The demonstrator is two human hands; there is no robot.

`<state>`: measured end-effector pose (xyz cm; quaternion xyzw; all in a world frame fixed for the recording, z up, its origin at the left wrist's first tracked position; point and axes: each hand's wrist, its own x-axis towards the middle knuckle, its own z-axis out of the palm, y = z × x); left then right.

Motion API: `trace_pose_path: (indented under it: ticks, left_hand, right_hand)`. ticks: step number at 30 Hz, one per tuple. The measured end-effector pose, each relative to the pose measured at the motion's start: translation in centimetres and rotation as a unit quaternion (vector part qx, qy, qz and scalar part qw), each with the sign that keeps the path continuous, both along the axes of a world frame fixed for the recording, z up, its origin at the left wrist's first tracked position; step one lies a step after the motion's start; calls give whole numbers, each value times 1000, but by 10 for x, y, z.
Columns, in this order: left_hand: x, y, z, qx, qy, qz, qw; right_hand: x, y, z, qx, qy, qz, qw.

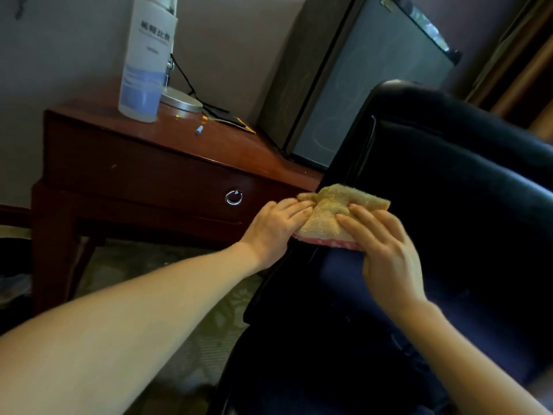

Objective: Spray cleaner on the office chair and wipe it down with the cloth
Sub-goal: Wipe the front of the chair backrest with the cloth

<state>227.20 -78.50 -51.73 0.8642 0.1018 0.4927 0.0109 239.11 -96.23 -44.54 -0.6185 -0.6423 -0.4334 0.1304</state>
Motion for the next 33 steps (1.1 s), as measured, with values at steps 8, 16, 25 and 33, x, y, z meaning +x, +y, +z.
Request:
trace_pose_path:
  ticks: [8, 16, 25, 33]
  left_hand:
    - [-8, -6, -63, -37, 31, -28, 998]
    - [3, -1, -137, -90, 89, -45, 991]
    - [19, -16, -222, -49, 160, -25, 986]
    - [-5, -22, -181, -90, 308, 8, 947]
  right_hand:
    - [-15, -7, -70, -16, 6, -32, 999]
    - [-21, -19, -137, -41, -28, -20, 999]
    - [4, -39, -230, -142, 144, -149, 968]
    - [-17, -36, -210, -190, 130, -162, 960]
